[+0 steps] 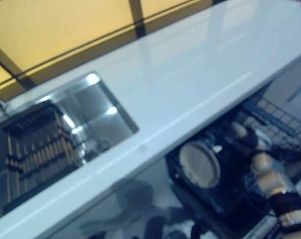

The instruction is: Take plates into dishwasher

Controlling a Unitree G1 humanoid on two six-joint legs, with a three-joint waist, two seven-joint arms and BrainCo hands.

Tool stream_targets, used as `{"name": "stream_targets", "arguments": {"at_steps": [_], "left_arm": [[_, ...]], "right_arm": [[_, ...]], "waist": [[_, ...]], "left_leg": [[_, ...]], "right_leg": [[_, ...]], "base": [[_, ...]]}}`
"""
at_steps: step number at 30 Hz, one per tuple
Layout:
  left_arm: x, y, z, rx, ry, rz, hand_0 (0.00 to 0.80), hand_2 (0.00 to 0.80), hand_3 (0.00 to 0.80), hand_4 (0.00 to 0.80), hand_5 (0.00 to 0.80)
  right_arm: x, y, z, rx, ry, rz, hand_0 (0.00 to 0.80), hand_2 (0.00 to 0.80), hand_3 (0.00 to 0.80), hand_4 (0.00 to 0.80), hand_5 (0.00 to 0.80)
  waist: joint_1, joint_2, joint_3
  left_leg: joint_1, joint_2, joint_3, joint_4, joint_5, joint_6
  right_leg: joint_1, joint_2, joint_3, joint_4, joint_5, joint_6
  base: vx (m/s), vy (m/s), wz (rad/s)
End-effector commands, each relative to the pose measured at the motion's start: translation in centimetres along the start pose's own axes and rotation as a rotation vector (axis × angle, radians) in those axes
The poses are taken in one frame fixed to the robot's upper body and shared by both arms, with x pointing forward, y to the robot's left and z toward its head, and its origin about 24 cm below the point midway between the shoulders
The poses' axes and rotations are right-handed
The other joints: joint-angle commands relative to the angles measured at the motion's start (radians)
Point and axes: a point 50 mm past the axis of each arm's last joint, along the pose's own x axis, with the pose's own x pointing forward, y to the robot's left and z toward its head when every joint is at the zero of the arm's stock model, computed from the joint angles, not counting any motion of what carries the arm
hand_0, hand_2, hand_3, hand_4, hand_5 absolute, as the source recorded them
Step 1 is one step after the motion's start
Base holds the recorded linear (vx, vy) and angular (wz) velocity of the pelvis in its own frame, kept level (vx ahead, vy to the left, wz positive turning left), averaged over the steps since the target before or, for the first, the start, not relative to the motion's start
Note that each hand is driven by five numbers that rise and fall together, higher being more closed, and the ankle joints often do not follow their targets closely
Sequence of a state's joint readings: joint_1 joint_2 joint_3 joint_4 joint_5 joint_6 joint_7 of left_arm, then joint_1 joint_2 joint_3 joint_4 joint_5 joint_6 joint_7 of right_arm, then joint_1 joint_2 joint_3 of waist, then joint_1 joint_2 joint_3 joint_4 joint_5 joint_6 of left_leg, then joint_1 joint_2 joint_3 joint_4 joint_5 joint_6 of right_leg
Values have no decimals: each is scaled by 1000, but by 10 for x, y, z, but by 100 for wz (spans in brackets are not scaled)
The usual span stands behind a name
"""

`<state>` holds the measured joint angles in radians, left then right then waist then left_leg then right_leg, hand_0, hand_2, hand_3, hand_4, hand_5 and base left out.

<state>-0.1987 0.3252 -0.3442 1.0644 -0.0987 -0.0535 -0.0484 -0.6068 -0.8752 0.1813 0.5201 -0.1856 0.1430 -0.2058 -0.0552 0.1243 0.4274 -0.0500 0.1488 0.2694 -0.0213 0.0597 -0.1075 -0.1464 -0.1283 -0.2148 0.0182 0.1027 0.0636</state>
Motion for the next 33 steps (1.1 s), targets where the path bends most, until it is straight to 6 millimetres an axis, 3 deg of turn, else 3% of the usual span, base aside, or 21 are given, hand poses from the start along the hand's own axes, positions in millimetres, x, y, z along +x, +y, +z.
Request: {"name": "stream_targets", "arguments": {"at_steps": [1, 33], "left_arm": [[0, 8, 4, 83, -5, -3, 0, 0, 0, 0, 0], [4, 14, 27, 122, -45, -4, 0, 0, 0, 0, 0]], "right_arm": [[11, -9, 21, -25, -60, -43, 800, 800, 800, 800, 800], [12, 27, 19, -33, 4, 75, 800, 800, 800, 800, 800]], "waist": [[30, -18, -26], [58, -8, 4]], "left_leg": [[-150, 16, -61, -11, 110, 10], [-182, 11, -78, 8, 111, 16]], "right_leg": [[-51, 3, -35, 286, -241, -49], [-80, -7, -49, 306, -234, -49]], "base": [[0, 0, 0], [-1, -5, 1]]}}
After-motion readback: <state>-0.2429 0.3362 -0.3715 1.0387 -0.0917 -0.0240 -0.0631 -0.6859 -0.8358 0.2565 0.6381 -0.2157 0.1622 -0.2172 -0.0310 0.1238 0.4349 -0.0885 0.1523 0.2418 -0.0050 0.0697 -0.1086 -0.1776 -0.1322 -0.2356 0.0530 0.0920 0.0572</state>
